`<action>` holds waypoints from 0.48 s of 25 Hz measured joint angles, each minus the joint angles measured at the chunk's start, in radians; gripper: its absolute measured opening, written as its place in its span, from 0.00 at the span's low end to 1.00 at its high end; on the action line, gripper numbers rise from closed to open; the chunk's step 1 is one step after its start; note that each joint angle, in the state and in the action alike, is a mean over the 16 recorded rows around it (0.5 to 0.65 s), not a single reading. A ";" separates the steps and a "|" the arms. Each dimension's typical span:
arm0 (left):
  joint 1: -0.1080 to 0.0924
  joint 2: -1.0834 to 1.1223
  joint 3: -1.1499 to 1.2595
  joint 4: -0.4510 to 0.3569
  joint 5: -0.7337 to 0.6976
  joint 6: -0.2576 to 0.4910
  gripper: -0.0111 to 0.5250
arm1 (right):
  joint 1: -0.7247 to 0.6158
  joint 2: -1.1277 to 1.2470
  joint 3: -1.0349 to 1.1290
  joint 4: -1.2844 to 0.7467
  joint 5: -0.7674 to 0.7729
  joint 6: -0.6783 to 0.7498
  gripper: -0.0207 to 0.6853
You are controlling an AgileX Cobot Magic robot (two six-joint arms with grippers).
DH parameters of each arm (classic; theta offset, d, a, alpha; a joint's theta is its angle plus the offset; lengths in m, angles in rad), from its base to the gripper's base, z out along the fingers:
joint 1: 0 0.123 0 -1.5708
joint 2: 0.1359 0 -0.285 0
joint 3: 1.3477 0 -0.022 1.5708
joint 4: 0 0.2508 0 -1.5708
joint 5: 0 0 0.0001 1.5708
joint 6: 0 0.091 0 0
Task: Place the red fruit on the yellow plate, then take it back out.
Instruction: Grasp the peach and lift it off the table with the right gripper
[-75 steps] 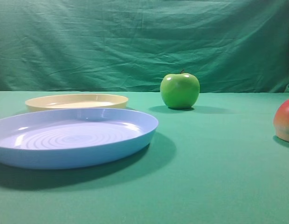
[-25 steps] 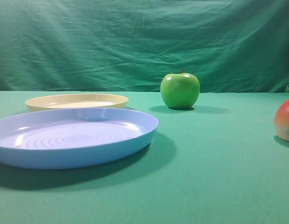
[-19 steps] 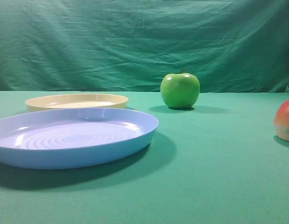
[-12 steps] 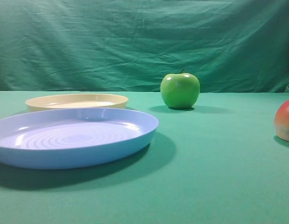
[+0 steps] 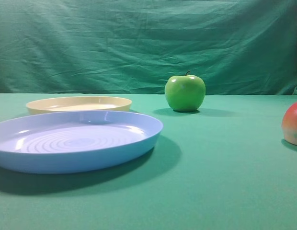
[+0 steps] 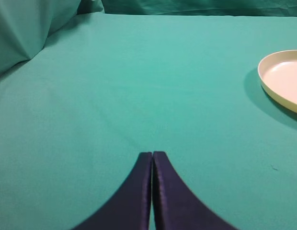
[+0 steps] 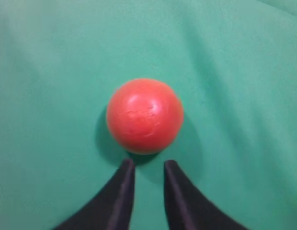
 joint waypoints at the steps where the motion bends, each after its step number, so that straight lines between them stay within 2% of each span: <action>1: 0.000 0.000 0.000 0.000 0.000 0.000 0.02 | 0.001 0.026 0.000 -0.001 -0.016 0.000 0.53; 5: 0.000 0.000 0.000 0.000 0.000 0.000 0.02 | 0.002 0.124 -0.002 0.001 -0.077 0.000 0.75; 8: 0.000 0.000 0.000 0.000 0.000 0.000 0.02 | 0.002 0.190 -0.003 0.005 -0.118 0.000 0.88; 10: 0.000 0.000 0.000 0.000 0.000 0.000 0.02 | 0.002 0.230 -0.004 0.008 -0.143 0.000 0.92; 12: 0.000 0.000 0.000 0.000 0.000 0.000 0.02 | 0.002 0.266 -0.005 0.011 -0.166 0.000 0.91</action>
